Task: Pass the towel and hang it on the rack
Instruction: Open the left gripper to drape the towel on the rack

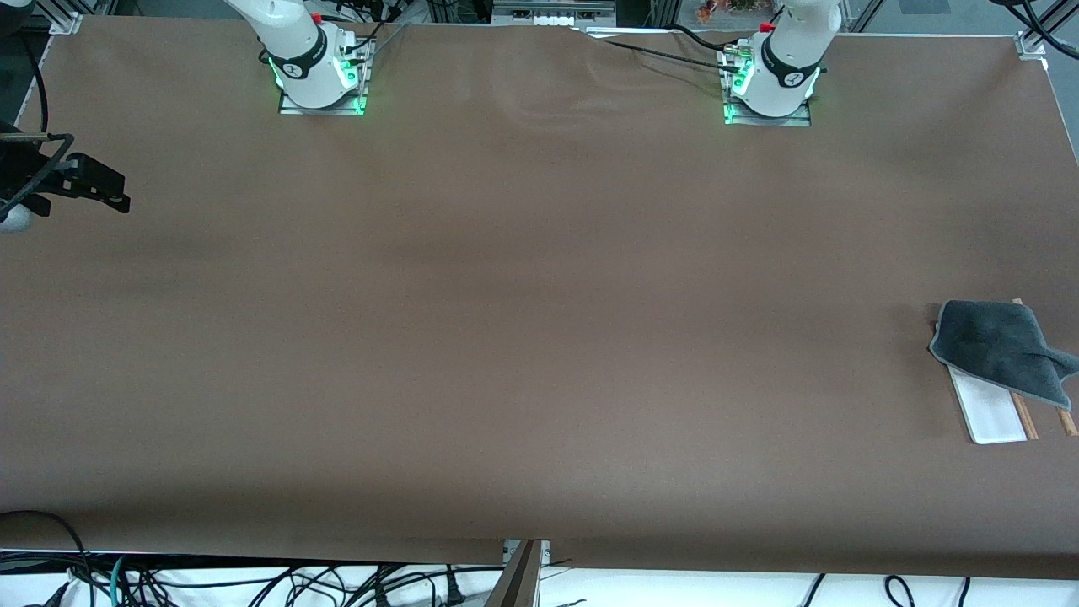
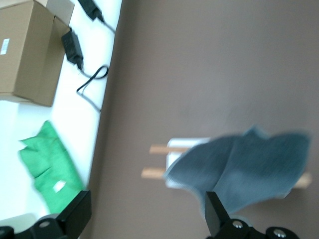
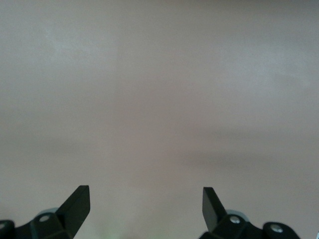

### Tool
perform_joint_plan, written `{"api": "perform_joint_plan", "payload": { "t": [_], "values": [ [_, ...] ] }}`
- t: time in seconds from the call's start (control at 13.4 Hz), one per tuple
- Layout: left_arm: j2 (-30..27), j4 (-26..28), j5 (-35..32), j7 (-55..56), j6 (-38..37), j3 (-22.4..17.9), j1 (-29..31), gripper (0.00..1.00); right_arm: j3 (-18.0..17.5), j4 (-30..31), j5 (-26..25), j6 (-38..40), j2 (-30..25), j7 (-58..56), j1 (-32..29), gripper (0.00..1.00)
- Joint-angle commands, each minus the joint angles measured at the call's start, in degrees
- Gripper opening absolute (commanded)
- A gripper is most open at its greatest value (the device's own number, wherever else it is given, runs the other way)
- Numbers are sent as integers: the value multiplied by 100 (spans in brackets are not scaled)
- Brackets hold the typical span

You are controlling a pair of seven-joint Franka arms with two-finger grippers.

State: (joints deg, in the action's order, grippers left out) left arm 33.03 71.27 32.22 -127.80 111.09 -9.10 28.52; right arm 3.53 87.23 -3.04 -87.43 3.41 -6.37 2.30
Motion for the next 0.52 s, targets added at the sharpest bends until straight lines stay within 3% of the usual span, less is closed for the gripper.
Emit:
{"api": "perform_joint_plan", "payload": {
  "t": [0.0,0.22,0.45],
  "values": [
    [-611,421,-434,1121,-245,-39,-196,100,-36,-136,-4,50,54,-31,-19,100],
    [-1340,1070,-900,2220,-211,-22,-460,100,-36,-136,-4,50,54,-31,-19,100],
    [-2140,1722,-1681,4020,-210,-13,-951,100,-36,-136,-4,59,63,-40,-19,100]
  ]
}}
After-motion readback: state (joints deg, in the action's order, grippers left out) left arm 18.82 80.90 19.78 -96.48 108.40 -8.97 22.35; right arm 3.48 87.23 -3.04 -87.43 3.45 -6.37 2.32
